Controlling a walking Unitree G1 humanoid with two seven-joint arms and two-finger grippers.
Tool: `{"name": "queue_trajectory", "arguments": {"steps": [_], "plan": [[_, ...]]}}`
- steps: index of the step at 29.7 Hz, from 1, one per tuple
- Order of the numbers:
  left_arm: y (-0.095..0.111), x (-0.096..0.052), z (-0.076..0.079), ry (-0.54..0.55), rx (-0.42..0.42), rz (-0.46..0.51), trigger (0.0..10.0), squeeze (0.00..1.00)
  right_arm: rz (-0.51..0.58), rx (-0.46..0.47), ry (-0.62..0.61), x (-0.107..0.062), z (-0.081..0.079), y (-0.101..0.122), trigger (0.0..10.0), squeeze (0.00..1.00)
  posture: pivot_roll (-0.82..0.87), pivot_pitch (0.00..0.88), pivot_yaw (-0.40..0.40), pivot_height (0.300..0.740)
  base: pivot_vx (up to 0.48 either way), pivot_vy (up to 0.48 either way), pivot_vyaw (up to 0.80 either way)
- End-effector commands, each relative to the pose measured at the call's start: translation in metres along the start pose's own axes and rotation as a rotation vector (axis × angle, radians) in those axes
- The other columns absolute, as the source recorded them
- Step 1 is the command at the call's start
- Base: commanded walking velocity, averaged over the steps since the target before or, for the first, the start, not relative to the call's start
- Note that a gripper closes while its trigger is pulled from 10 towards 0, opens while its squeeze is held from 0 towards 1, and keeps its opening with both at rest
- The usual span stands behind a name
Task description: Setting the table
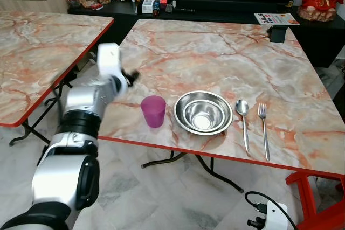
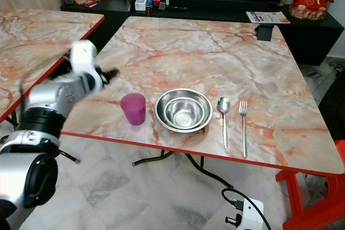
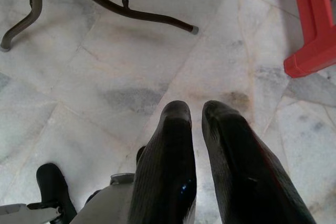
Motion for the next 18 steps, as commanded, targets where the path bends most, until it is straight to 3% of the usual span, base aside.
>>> {"name": "queue_trajectory", "arguments": {"steps": [1,2,3,6,8,10,11,12,13,15,17,18], "plan": [[-0.002,-0.004,-0.015,0.075,0.083,0.034,10.0,0.0,0.002,-0.002,0.004,0.0,-0.001,0.002,10.0,0.0,-0.03,0.0,-0.033,0.74,0.0,0.0,0.0],[-0.006,-0.01,-0.034,0.16,0.135,0.061,10.0,0.0,0.005,-0.001,0.005,0.0,-0.001,0.002,10.0,0.0,-0.03,0.0,-0.034,0.74,0.0,0.0,0.0],[-0.009,-0.013,-0.044,0.205,0.167,0.063,10.0,0.0,0.006,-0.001,0.005,0.001,-0.002,0.002,10.0,0.0,-0.03,0.0,-0.034,0.74,0.0,0.0,0.0],[-0.021,-0.02,-0.066,0.297,0.153,0.045,10.0,0.0,0.007,-0.001,0.006,0.001,-0.002,0.003,10.0,0.0,-0.03,0.0,-0.034,0.74,0.0,0.0,0.0],[-0.027,-0.027,-0.083,0.375,0.234,0.04,10.0,0.0,0.008,-0.001,0.007,0.001,-0.003,0.003,10.0,0.0,-0.03,0.0,-0.033,0.74,0.0,0.0,0.0],[-0.042,-0.043,-0.117,0.511,0.302,0.02,10.0,0.0,0.01,0.001,0.009,0.001,-0.005,0.004,10.0,0.0,-0.02,0.0,-0.028,0.74,0.0,0.0,0.0],[-0.042,-0.043,-0.117,0.511,0.302,0.02,10.0,0.0,0.01,0.001,0.009,0.001,-0.005,0.004,10.0,0.0,-0.02,0.0,-0.028,0.74,0.0,0.0,0.0],[-0.047,-0.052,-0.129,0.565,0.419,0.013,10.0,0.0,0.009,0.005,0.009,0.001,-0.005,0.003,10.0,0.0,-0.02,0.0,-0.027,0.74,0.0,0.0,0.0],[-0.05,-0.055,-0.133,0.58,0.454,0.008,10.0,0.0,0.009,0.006,0.009,0.001,-0.005,0.003,10.0,0.0,-0.02,0.0,-0.026,0.74,0.0,0.0,0.0],[-0.061,-0.062,-0.143,0.614,0.471,-0.021,10.0,0.0,0.009,0.007,0.01,0.001,-0.006,0.002,10.0,0.0,-0.01,0.0,-0.025,0.74,0.0,0.0,0.0],[-0.092,-0.079,-0.165,0.691,0.489,-0.123,10.0,0.0,0.005,0.01,0.012,0.001,-0.008,0.001,10.0,0.0,-0.01,0.0,-0.02,0.74,0.0,0.0,0.0],[-0.098,-0.082,-0.169,0.703,0.492,-0.144,10.0,0.0,0.004,0.011,0.013,0.001,-0.009,0.0,10.0,0.0,-0.01,0.0,-0.018,0.74,0.0,0.0,0.0]]}}
Point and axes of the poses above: a point about 5 cm out from each wrist's last joint towards the gripper, its own x axis pointing out of the wrist towards the gripper, its own y axis along the axis of the wrist's last joint, z = x × y, the point moved 5 cm from there along x, pointing out of the wrist towards the gripper, and after that the axes turned 3 degrees about x, right-handed, at the moved point
